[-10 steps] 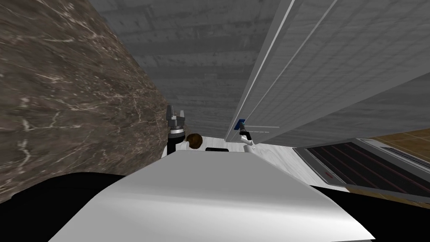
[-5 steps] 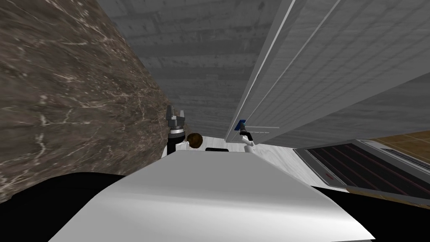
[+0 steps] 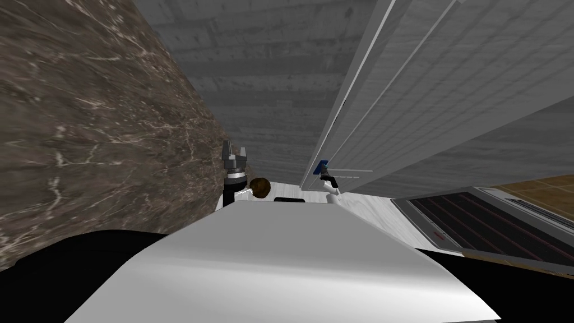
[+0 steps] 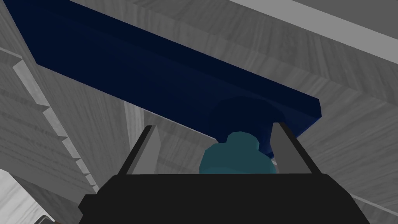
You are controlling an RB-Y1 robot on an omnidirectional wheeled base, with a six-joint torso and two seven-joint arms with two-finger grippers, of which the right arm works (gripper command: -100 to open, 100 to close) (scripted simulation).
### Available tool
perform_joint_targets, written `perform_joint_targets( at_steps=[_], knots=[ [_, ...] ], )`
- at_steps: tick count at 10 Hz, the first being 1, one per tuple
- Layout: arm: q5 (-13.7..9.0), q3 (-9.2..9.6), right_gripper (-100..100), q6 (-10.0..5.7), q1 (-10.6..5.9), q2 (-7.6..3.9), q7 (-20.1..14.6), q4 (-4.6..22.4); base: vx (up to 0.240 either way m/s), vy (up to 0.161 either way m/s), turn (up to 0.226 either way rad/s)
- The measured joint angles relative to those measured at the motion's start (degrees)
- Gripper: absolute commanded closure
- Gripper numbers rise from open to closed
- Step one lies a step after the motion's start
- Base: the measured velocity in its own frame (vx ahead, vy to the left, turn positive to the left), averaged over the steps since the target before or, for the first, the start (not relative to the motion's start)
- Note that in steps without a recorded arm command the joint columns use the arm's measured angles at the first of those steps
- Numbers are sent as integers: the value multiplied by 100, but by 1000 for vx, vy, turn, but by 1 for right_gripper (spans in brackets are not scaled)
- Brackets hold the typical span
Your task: Pull the door open
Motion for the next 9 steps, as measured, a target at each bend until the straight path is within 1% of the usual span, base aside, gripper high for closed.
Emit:
perform_joint_targets(
  at_steps=[1,2,3,4,5,6,7,8,9],
  knots=[
    [26,-24,100,-6,-20,47,22,2,-33,32,-75],
    [-40,-18,100,87,-126,92,32,21,-38,38,-121],
    [-139,12,100,162,-208,91,13,92,-32,20,-58],
    [-278,68,100,142,-341,-16,-49,344,-18,7,-15],
    [-308,29,100,247,-305,7,-64,245,-14,-4,-29],
    [-291,-11,100,321,-298,60,-39,192,-22,-2,-85],
    [-316,-69,100,443,-317,128,-13,148,-23,5,-108],
    [-435,-63,100,564,-342,101,-34,166,-23,13,-71],
    [-463,-98,100,659,-315,139,-39,105,-10,8,3]
  ],
)
